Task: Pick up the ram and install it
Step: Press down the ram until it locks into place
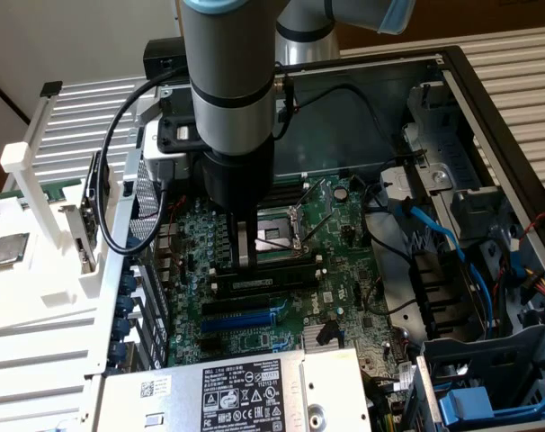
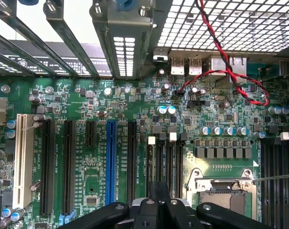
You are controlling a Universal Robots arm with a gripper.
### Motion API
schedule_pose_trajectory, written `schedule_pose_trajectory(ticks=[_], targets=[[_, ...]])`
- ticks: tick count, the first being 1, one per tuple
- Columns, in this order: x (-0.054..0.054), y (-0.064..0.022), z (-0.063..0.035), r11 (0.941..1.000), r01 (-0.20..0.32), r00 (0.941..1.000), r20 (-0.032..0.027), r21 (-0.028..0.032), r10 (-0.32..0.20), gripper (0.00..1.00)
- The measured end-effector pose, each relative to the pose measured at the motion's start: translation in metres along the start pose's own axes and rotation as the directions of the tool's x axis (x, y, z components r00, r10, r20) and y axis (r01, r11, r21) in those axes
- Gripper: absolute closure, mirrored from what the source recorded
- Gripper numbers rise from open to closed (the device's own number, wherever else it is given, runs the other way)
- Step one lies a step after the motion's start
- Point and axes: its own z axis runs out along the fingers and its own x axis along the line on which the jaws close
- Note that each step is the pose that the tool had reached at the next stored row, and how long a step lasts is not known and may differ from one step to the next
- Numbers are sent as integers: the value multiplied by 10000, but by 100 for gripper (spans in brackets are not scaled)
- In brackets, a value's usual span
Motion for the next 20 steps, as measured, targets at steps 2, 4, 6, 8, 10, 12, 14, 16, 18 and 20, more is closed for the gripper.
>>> schedule_pose_trajectory(ticks=[2,4,6,8,10,12,14,16,18,20], targets=[[0,0,2,10000,1,10000,0,0,-1,90],[1,0,6,10000,0,10000,0,0,0,90],[1,-1,9,10000,0,10000,0,0,0,90],[1,-1,9,10000,0,10000,1,1,0,90],[1,0,9,10000,0,10000,1,0,0,90],[1,-1,9,10000,0,10000,2,1,0,90],[1,-1,9,10000,0,10000,2,1,0,90],[3,-1,14,10000,1,10000,9,-1,-1,90],[3,-1,18,10000,0,10000,15,-1,0,90],[3,-1,20,10000,1,10000,21,0,-1,90]])
